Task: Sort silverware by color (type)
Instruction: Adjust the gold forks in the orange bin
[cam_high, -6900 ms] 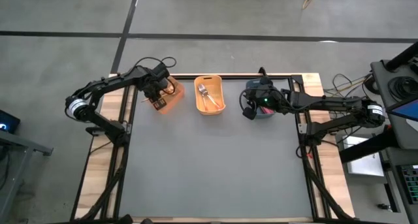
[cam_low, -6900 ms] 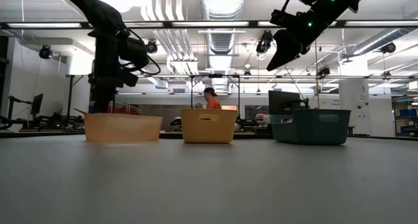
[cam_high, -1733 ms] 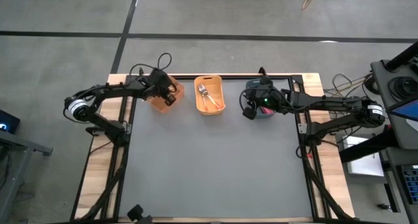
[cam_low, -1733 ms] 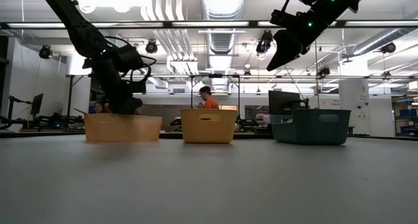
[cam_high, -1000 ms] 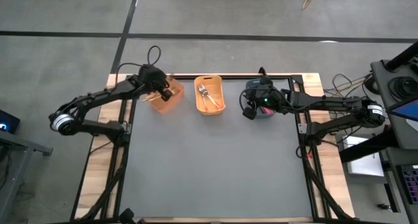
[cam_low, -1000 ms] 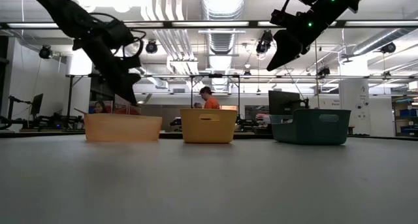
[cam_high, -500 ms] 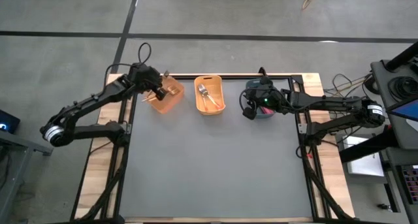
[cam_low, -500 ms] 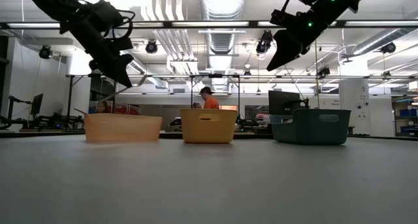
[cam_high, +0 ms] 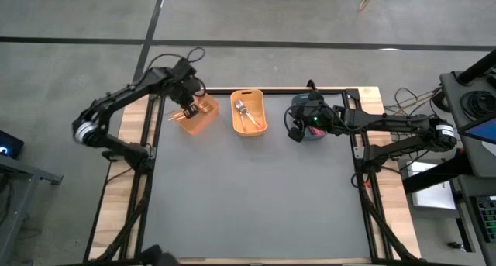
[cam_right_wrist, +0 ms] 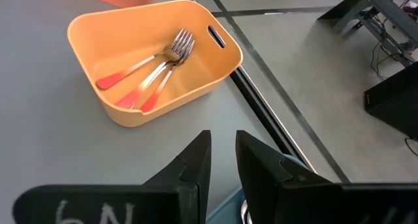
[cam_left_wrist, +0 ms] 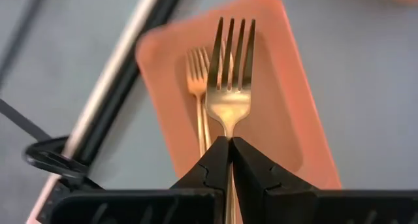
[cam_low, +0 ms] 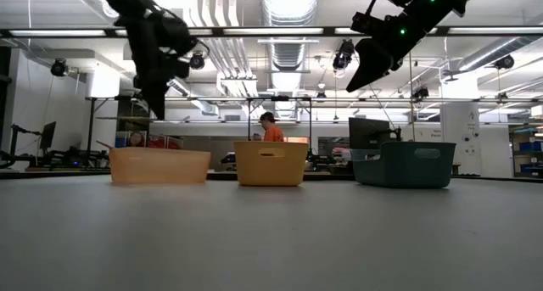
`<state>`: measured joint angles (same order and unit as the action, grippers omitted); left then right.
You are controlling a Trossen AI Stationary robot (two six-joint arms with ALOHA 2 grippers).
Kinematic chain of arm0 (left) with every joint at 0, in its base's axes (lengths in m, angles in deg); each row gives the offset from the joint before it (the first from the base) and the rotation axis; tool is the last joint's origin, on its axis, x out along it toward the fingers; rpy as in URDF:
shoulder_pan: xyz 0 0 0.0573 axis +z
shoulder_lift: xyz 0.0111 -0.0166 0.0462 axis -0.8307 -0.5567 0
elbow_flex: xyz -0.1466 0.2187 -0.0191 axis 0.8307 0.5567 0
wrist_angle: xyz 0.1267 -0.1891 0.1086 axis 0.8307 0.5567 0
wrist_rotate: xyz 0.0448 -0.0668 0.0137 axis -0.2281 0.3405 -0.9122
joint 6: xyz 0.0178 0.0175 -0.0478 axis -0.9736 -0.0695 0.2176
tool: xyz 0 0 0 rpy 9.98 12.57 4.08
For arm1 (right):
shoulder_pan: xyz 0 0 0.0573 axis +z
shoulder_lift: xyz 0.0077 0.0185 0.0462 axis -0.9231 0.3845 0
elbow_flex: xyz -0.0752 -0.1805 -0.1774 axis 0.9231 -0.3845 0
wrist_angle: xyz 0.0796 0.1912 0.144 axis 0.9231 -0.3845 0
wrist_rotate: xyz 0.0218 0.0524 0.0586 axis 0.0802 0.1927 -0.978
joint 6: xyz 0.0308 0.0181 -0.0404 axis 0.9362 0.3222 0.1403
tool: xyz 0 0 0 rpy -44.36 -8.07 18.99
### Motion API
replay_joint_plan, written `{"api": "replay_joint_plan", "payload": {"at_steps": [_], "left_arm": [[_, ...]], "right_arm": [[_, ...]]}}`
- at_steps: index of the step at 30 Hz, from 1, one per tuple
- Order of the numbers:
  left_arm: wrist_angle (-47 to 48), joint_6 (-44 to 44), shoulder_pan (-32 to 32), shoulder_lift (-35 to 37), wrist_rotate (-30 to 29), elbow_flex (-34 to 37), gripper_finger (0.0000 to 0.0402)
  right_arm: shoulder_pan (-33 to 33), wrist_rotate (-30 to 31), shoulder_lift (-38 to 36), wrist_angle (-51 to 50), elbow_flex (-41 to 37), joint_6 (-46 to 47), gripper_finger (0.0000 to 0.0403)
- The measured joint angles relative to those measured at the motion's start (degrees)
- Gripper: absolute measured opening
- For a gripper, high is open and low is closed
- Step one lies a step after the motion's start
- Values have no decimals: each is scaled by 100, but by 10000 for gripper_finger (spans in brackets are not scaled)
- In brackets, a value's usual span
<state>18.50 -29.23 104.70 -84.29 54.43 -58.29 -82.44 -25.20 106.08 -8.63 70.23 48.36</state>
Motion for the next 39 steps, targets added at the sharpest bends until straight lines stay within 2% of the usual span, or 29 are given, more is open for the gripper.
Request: {"api": "replay_joint_plan", "payload": {"at_steps": [6,14,24,39], "left_arm": [[583,-140,36,-1050,6,-626,0],[569,-215,54,-1836,8,-760,0],[251,-215,62,-2263,-14,-762,0],[38,-217,62,-2402,-49,-762,0]], "right_arm": [[0,-2,0,-8,0,2,63],[0,-2,0,-19,0,-2,63],[0,-2,0,-17,0,-10,63],[0,-2,0,-15,1,-8,63]]}}
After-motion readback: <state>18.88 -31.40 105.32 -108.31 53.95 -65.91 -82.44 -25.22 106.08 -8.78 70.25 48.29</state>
